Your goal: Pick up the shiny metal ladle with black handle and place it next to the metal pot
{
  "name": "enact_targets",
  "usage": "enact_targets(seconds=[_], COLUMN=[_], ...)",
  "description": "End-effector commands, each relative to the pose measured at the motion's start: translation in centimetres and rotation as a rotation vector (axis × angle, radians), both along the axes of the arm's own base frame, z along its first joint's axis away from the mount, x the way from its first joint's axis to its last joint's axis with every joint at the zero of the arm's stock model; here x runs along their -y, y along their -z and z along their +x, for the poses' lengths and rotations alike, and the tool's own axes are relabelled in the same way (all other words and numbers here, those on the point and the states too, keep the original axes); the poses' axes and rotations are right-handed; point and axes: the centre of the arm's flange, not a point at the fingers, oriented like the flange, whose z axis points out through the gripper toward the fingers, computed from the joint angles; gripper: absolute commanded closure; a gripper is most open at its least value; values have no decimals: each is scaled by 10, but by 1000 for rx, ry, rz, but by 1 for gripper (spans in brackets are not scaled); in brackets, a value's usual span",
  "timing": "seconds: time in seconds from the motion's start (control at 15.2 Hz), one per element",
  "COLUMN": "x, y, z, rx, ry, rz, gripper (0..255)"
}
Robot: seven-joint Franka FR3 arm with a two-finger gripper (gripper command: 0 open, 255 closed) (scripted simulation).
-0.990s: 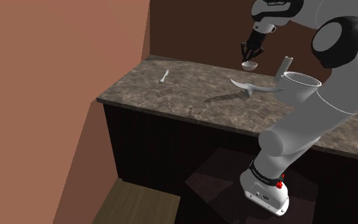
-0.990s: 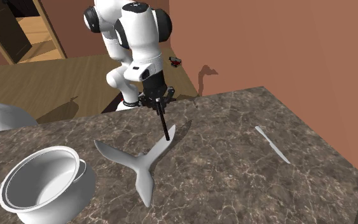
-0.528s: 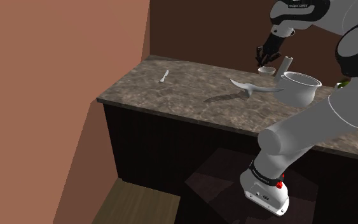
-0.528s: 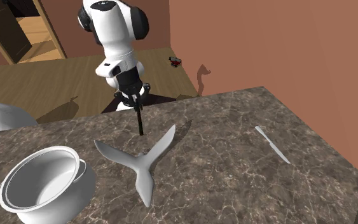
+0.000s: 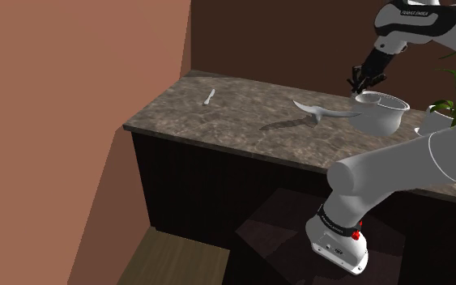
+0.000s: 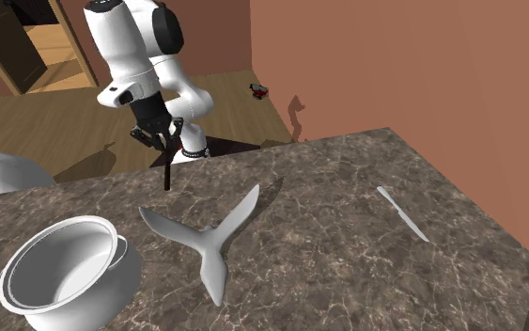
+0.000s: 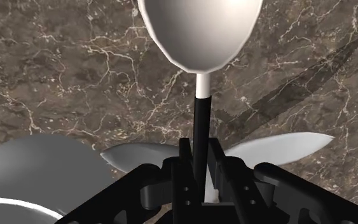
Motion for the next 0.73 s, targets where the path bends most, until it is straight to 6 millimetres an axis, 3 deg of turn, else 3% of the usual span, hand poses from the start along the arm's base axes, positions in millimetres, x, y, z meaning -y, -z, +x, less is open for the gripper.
enact_targets(seconds=[0.0,0.26,0.66], x=[1,3,3], y=[1,1,32], z=[-27,-77,-77], rx=[0,0,0], ry=[-1,-1,-1], rz=[0,0,0], gripper=[255,255,255])
